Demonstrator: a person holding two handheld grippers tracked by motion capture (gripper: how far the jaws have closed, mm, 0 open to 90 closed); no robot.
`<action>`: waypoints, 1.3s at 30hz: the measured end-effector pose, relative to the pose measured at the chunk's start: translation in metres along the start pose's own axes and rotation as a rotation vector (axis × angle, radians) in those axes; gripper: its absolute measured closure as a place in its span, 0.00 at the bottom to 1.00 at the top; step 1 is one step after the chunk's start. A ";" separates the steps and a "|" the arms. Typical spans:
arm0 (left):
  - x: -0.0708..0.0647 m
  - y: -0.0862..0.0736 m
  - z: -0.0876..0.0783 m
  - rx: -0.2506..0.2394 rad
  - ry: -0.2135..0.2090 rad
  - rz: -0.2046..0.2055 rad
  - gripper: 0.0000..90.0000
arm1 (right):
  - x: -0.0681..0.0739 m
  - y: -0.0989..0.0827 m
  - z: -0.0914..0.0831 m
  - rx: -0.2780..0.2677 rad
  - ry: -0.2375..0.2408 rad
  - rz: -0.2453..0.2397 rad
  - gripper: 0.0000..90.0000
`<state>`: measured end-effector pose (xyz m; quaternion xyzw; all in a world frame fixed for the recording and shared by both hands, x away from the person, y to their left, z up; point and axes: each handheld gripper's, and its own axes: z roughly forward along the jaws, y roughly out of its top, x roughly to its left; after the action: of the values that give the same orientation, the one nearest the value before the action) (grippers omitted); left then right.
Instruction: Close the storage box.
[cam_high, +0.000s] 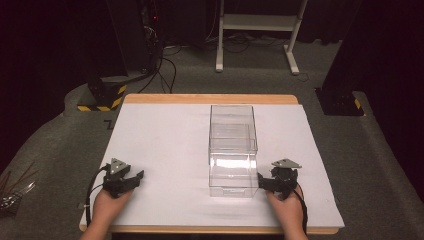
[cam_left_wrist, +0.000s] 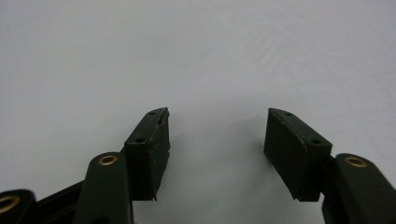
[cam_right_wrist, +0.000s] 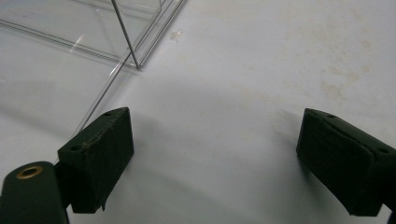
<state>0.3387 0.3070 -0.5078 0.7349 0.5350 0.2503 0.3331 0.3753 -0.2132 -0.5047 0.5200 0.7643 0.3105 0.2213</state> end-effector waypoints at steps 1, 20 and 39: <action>0.000 0.000 0.000 0.000 -0.001 0.000 0.45 | 0.000 0.000 0.000 0.000 0.002 0.000 0.12; -0.001 0.000 -0.001 0.010 0.005 0.013 0.41 | 0.000 0.001 0.000 0.004 0.000 0.000 0.11; -0.002 -0.002 -0.002 0.002 0.014 0.000 0.38 | 0.002 0.003 -0.019 -0.066 0.055 -0.040 0.13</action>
<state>0.3356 0.3054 -0.5081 0.7335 0.5375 0.2550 0.3286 0.3646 -0.2154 -0.4892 0.4880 0.7697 0.3454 0.2235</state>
